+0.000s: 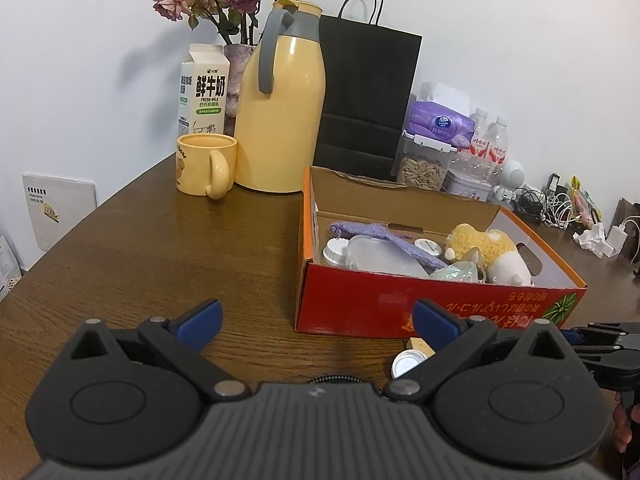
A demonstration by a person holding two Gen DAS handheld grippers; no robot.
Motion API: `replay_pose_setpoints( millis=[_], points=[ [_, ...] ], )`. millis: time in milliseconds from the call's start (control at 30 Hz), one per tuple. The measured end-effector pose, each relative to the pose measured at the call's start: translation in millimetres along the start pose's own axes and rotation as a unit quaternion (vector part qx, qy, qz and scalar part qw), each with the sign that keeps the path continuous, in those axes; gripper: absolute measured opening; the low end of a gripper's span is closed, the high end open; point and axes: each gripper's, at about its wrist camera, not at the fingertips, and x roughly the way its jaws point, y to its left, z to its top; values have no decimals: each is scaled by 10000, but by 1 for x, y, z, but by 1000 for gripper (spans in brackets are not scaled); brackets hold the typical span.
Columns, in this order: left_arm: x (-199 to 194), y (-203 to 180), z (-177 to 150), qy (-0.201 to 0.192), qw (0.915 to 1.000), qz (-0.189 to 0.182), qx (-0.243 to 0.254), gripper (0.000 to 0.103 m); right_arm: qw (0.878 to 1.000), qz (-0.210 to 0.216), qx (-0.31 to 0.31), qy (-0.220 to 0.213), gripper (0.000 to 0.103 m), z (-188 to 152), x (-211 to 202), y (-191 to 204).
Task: Organize objects
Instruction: 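Grasp the braided black cable with the left tool while the right tool grasps a white bottle cap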
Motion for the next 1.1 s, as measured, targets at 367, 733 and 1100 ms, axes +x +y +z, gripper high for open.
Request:
replay_pose_setpoints(
  millis=[367, 733, 1100],
  points=[
    [-7, -5, -4, 47, 10000, 5, 46, 103, 9986, -114, 27, -520, 27, -7, -29, 1],
    [-12, -11, -24, 555, 9983, -115, 165, 103, 9968, -131, -7, -790, 27, -19, -50, 7],
    [-19, -12, -45, 999, 9942, -132, 370, 103, 9966, -90, -37, -814, 27, -21, -53, 10]
  ],
)
